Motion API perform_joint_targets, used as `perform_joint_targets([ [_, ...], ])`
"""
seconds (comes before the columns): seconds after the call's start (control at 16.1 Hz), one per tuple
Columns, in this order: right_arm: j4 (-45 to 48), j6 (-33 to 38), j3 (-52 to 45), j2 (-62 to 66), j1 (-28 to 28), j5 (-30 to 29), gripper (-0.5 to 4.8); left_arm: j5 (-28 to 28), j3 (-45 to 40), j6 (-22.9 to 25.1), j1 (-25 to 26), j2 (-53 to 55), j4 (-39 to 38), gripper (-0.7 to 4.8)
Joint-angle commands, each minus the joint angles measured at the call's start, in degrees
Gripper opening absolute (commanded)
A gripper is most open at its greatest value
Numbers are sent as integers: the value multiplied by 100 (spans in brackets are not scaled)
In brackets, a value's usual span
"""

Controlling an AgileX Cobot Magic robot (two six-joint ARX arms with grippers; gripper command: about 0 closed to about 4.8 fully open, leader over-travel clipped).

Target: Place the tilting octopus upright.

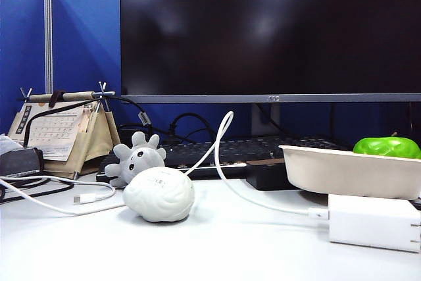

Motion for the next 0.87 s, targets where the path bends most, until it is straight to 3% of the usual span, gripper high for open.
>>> perform_joint_targets([
  [0.06,81,-203,557,887,-2,-2,-5,-11,20,87,2,754,339,17],
  [0.44,-540,-203,697,2457,9,-170,-5,863,20,79,-24,2194,205,17],
  [0.56,-793,-205,697,2929,17,-404,-5,920,20,83,-138,2553,210,17],
  [0.75,-837,-199,697,3600,212,-713,-5,872,20,151,-813,3217,216,17],
  [0.87,-813,-203,695,3919,743,-732,-5,837,20,332,-1342,3696,282,17],
])
